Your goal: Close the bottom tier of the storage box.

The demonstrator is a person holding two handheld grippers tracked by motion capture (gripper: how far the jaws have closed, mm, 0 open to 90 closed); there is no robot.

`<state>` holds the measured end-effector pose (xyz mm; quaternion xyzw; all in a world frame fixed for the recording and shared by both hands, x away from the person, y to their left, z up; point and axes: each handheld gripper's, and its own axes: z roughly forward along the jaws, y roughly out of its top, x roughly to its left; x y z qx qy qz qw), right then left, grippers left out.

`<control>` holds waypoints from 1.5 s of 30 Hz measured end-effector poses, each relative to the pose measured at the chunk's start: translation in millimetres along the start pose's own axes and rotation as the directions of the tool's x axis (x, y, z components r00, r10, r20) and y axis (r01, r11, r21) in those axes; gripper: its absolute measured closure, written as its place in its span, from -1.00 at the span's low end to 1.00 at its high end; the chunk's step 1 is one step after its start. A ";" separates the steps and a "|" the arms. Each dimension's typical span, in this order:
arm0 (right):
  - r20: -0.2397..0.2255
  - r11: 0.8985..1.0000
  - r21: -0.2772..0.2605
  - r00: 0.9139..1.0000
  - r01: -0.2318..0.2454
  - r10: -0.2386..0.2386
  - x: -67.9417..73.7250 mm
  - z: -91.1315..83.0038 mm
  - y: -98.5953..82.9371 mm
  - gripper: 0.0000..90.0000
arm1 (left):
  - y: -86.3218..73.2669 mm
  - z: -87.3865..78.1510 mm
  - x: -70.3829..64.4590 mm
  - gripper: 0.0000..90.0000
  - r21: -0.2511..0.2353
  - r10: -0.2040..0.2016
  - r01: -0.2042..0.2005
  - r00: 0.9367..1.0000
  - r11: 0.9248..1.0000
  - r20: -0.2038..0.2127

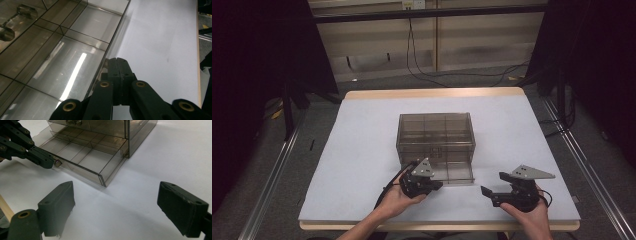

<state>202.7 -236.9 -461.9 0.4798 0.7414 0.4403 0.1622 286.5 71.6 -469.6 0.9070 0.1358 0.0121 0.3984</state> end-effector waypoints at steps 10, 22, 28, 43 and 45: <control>0.000 1.000 0.001 1.000 0.000 0.000 0.0 -0.2 0.0 -0.68 | 0.1 2.2 0.2 1.00 0.004 -0.007 0.007 1.000 1.000 -0.005; -0.001 1.000 0.002 1.000 -0.004 0.004 0.1 -0.5 0.1 -0.68 | -0.3 0.5 3.8 1.00 0.021 -0.021 0.021 1.000 1.000 -0.015; -0.001 1.000 0.002 1.000 -0.003 0.003 -0.1 -0.3 0.1 -0.68 | -1.5 0.5 6.1 1.00 0.002 -0.039 0.039 0.999 0.999 -0.016; -0.001 1.000 0.006 1.000 -0.005 0.005 0.1 0.2 0.2 -0.68 | -1.2 2.0 5.9 1.00 -0.004 -0.042 0.041 0.999 0.999 -0.018; -0.001 1.000 0.006 1.000 -0.005 0.005 0.0 0.3 0.1 -0.68 | -1.8 3.4 6.2 1.00 -0.024 -0.050 0.049 0.999 0.998 -0.012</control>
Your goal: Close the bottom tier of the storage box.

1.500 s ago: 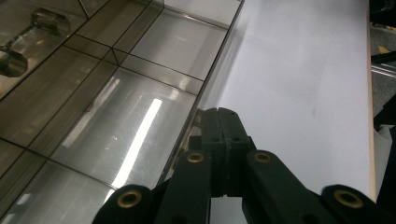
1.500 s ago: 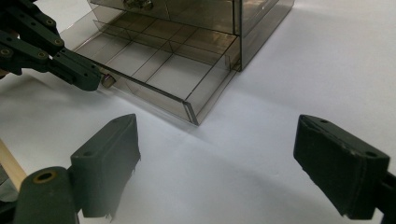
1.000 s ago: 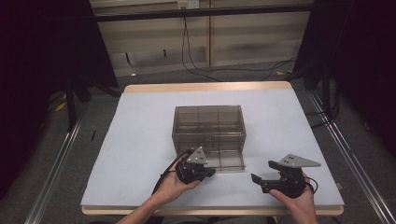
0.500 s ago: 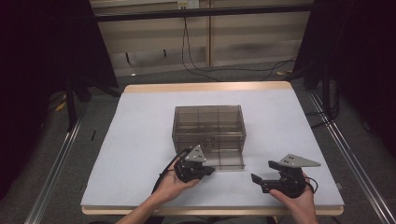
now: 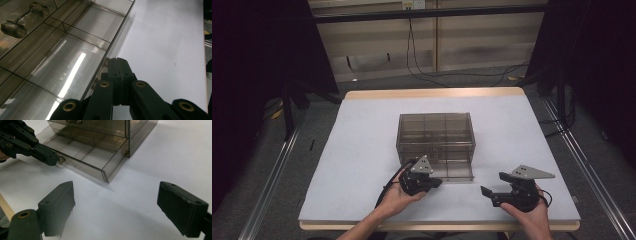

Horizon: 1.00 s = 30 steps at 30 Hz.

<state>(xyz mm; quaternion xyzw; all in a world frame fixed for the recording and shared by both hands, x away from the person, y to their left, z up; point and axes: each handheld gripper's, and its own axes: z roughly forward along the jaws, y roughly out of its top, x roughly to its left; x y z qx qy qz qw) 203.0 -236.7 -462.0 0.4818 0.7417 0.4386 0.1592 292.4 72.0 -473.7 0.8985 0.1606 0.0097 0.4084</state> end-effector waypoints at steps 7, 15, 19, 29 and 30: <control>-0.001 1.000 0.000 1.000 0.000 0.000 0.0 0.2 0.2 -0.68 | 0.2 0.2 0.5 1.00 0.003 -0.005 0.005 1.000 1.000 -0.004; -0.001 1.000 0.000 1.000 0.000 0.000 -0.2 0.3 0.2 -0.68 | 0.5 0.9 1.4 1.00 0.001 -0.004 0.004 1.000 1.000 -0.007; 0.000 1.000 0.000 1.000 -0.001 0.001 -0.3 0.3 0.1 -0.68 | 1.1 1.4 2.5 1.00 0.003 -0.008 0.008 1.000 1.000 -0.005; 0.002 1.000 0.000 1.000 -0.003 0.003 -0.6 0.4 0.4 -0.68 | 0.8 2.5 2.0 1.00 -0.003 -0.014 0.014 1.000 1.000 -0.012; 0.001 1.000 0.000 1.000 -0.003 0.003 -0.6 0.4 0.3 -0.68 | 1.3 1.5 2.1 1.00 0.012 -0.013 0.013 1.000 1.000 -0.019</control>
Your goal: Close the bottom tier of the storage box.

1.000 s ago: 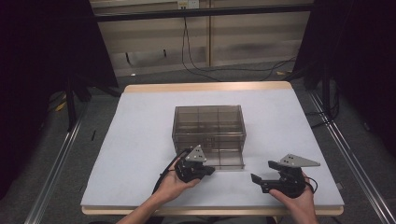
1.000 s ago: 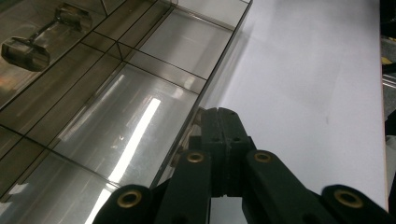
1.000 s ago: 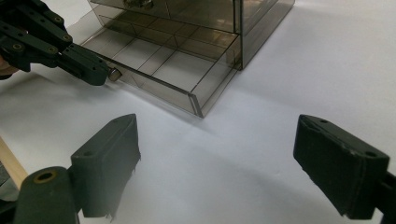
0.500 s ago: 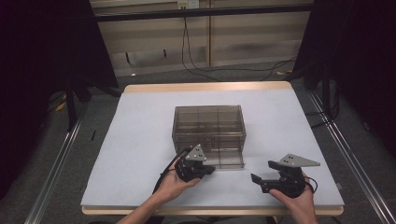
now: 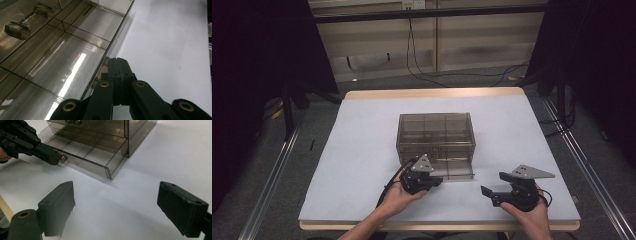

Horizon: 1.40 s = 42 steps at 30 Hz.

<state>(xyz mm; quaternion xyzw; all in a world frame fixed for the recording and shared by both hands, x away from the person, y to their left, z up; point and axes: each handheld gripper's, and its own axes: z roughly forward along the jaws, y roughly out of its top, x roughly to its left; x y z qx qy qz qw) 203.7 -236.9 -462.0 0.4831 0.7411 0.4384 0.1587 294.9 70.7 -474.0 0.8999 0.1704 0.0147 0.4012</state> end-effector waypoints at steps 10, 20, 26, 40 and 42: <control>-0.002 1.000 -0.005 1.000 0.000 0.000 -0.9 -0.5 0.4 -0.68 | -0.9 -0.8 4.2 1.00 -0.008 -0.020 0.020 1.000 1.000 -0.006; -0.003 1.000 -0.001 1.000 -0.005 0.005 -1.1 0.0 0.6 -0.68 | 0.9 -2.8 5.2 1.00 0.018 -0.016 0.016 1.000 1.000 -0.013; -0.007 1.000 -0.002 1.000 0.000 -0.001 -0.9 0.6 0.9 -0.68 | 3.1 -0.9 5.8 1.00 0.001 -0.019 0.019 1.000 1.000 -0.012; -0.011 1.000 0.000 1.000 -0.001 0.001 -0.9 0.5 0.6 -0.68 | 3.5 4.4 7.3 1.00 -0.023 -0.025 0.025 1.000 0.999 -0.011; -0.011 1.000 0.001 1.000 -0.002 0.002 -0.6 0.5 0.6 -0.68 | 4.4 4.1 7.0 1.00 -0.008 -0.022 0.022 1.000 1.000 -0.018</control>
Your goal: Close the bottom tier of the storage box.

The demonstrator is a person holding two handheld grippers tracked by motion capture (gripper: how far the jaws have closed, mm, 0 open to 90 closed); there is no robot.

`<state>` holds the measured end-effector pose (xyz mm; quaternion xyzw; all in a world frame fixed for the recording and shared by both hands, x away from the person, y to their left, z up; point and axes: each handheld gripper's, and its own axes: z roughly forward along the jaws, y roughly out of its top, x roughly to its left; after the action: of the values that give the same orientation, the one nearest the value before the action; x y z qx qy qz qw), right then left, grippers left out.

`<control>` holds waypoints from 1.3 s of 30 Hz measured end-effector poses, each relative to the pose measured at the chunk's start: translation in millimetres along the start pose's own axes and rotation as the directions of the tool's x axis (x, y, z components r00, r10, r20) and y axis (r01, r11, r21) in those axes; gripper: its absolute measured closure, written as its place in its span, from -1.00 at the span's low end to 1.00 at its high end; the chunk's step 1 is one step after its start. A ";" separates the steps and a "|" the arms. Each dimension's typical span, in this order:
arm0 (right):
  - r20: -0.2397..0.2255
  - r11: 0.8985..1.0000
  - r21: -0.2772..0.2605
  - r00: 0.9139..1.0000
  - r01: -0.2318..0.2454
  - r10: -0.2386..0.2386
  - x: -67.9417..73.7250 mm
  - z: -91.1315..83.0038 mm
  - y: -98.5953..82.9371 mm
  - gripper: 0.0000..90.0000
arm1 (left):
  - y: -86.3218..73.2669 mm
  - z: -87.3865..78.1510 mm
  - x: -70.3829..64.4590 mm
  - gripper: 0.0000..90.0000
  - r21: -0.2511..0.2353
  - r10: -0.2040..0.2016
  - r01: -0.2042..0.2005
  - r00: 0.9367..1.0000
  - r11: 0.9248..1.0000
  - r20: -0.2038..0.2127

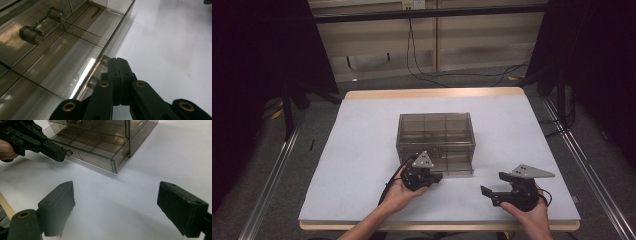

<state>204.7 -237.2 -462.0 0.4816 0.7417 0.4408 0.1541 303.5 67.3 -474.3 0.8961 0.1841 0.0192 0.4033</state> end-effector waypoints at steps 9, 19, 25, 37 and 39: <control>-0.001 1.000 0.001 1.000 -0.001 0.001 0.2 0.2 0.0 -0.68 | 0.5 0.5 1.2 1.00 -0.009 -0.012 0.012 1.000 1.000 0.002; -0.001 1.000 0.002 1.000 0.000 0.000 0.3 0.6 0.0 -0.68 | 0.9 -0.8 4.8 1.00 -0.025 -0.016 0.016 1.000 1.000 -0.007; -0.003 1.000 0.003 1.000 -0.001 0.001 0.2 0.9 0.1 -0.68 | 1.1 -0.4 4.8 1.00 -0.026 -0.014 0.014 1.000 1.000 -0.016; -0.002 1.000 0.003 1.000 -0.004 0.004 -0.3 0.6 0.0 -0.68 | 0.3 0.3 8.4 1.00 -0.038 -0.028 0.028 1.000 0.999 -0.010; 0.000 1.000 0.003 1.000 -0.006 0.006 -0.1 0.1 -0.1 -0.68 | -0.1 -0.2 9.7 1.00 -0.041 -0.041 0.041 0.999 0.998 -0.009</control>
<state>204.8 -237.2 -462.2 0.4838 0.7410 0.4402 0.1520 312.5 70.8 -475.4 0.8836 0.2041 0.0192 0.4211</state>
